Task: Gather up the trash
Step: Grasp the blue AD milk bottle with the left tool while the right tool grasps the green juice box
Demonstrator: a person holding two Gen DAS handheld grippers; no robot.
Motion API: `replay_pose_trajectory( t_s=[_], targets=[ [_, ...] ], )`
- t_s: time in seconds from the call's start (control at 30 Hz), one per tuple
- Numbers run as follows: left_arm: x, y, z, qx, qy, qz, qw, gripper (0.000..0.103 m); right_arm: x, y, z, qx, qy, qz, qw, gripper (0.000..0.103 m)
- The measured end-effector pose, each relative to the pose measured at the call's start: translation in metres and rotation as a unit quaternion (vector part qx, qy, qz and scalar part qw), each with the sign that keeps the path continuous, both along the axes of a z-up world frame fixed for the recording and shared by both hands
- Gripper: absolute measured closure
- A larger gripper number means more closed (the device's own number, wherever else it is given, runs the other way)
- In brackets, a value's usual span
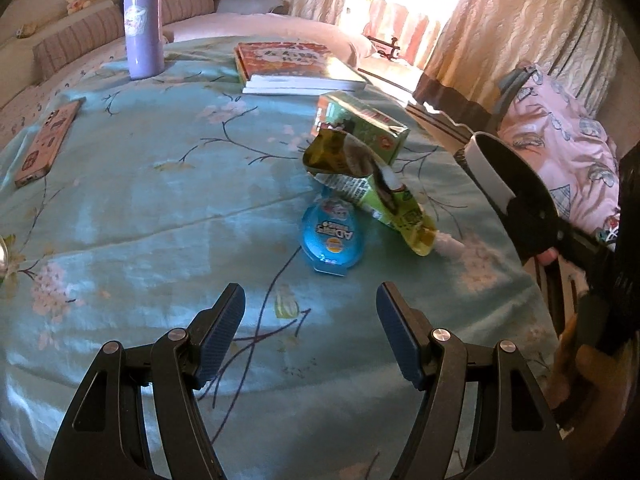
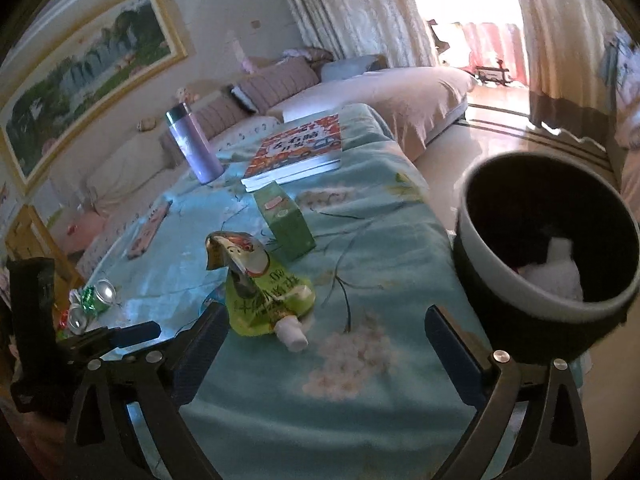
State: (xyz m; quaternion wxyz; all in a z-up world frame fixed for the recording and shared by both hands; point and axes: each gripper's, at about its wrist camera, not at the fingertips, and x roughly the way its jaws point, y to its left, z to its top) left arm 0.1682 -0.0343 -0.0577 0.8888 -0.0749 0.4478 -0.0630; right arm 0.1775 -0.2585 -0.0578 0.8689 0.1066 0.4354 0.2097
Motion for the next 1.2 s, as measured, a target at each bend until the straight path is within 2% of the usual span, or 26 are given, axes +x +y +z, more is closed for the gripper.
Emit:
replay_pose_trajectory(
  t_s=[0.1, 0.2, 0.43, 0.5, 0.63, 0.77, 0.83, 0.87, 0.9, 1.03, 1.2],
  targets=[
    [0.005, 0.001, -0.003, 0.001, 0.005, -0.003, 1.0000, 0.033, 0.008, 0.003, 0.002, 0.002, -0.022, -0.007, 1.000, 0.004],
    [0.010, 0.000, -0.006, 0.002, 0.007, -0.004, 1.0000, 0.033, 0.023, 0.001, -0.003, 0.048, -0.011, 0.001, 0.999, 0.004],
    [0.027, -0.003, -0.009, 0.001, 0.010, -0.006, 0.9999, 0.033, 0.057, 0.024, -0.011, 0.030, 0.010, 0.029, 0.999, 0.008],
    [0.032, -0.005, -0.011, 0.004, 0.011, -0.008, 0.9999, 0.033, 0.067, 0.034, -0.016, 0.032, 0.024, 0.047, 0.998, 0.017],
    [0.041, -0.011, -0.015, 0.021, 0.005, -0.014, 0.9997, 0.034, 0.081, 0.049, -0.026, 0.012, 0.036, 0.068, 0.997, 0.026],
    [0.049, -0.020, -0.017, 0.045, -0.007, -0.022, 0.9987, 0.035, 0.097, 0.063, -0.040, 0.001, 0.055, 0.091, 0.994, 0.039],
    [0.052, -0.023, -0.018, 0.058, -0.013, -0.025, 0.9979, 0.044, 0.102, 0.069, -0.045, -0.006, 0.062, 0.097, 0.993, 0.053],
    [0.053, -0.024, -0.018, 0.063, -0.016, -0.027, 0.9975, 0.054, 0.104, 0.071, -0.048, -0.007, 0.066, 0.100, 0.993, 0.064],
    [0.054, -0.024, -0.017, 0.065, -0.018, -0.028, 0.9973, 0.058, 0.105, 0.073, -0.051, -0.005, 0.069, 0.101, 0.992, 0.065],
    [0.053, -0.016, -0.016, 0.044, -0.019, -0.030, 0.9984, 0.058, 0.102, 0.068, -0.051, 0.007, 0.063, 0.095, 0.994, 0.067],
    [0.044, -0.001, -0.010, 0.036, -0.024, -0.010, 0.9990, 0.058, 0.092, 0.043, -0.038, 0.026, 0.051, 0.063, 0.996, 0.069]
  ],
)
